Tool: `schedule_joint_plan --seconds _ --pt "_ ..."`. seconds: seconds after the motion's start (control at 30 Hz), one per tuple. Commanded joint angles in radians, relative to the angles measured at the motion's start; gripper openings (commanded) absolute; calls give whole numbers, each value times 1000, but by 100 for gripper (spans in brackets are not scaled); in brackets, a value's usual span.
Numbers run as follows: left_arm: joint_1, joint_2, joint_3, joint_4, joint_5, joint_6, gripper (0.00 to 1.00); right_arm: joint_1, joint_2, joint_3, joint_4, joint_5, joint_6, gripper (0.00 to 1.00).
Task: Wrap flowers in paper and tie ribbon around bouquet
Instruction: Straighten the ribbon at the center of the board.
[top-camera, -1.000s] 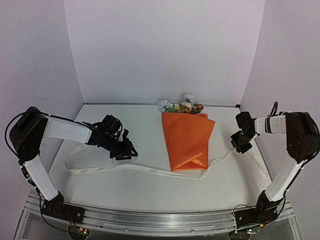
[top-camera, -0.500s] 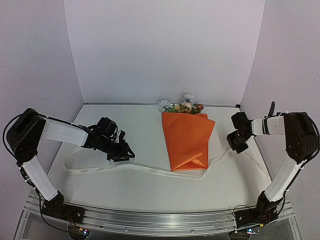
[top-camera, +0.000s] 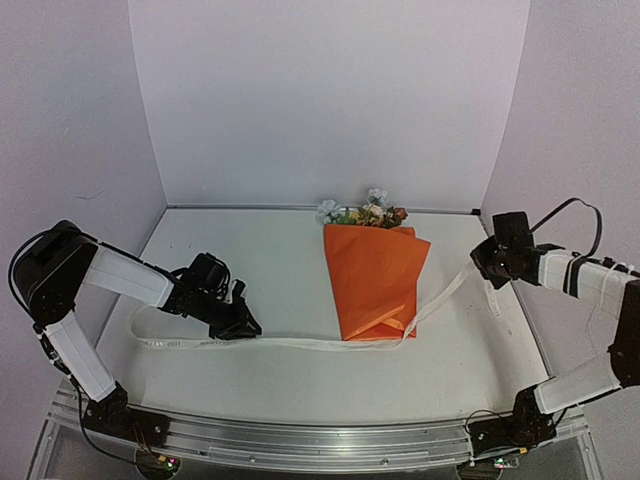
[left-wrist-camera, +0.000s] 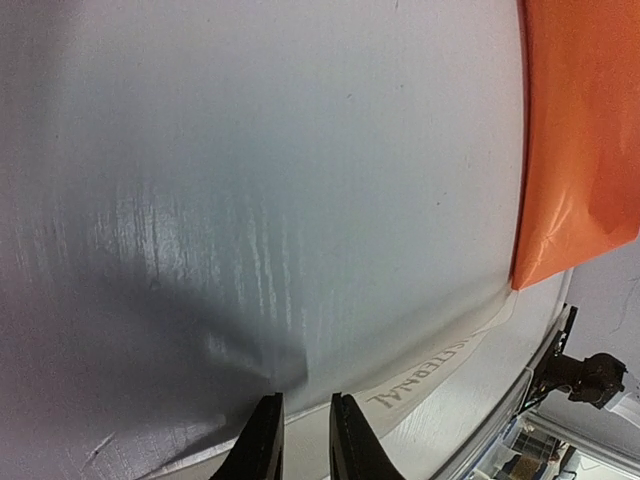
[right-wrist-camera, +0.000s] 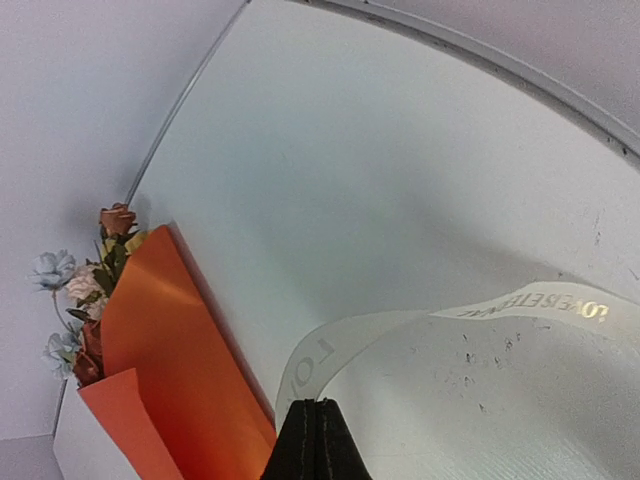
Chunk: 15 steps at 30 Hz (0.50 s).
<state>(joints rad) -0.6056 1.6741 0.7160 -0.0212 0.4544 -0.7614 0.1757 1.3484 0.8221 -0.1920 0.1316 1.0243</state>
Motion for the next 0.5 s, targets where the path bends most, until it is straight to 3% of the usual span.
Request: schedule_joint_plan --seconds 0.0,0.2,0.37,0.47 --pt "1 -7 -26 60 16 -13 17 5 -87 -39 -35 68 -133 0" --pt "1 -10 -47 62 16 -11 14 4 -176 -99 -185 143 -98 3" --pt "1 -32 -19 34 -1 13 19 5 -252 -138 -241 134 -64 39" --pt "1 -59 21 -13 -29 32 23 21 -258 -94 -308 88 -80 52"
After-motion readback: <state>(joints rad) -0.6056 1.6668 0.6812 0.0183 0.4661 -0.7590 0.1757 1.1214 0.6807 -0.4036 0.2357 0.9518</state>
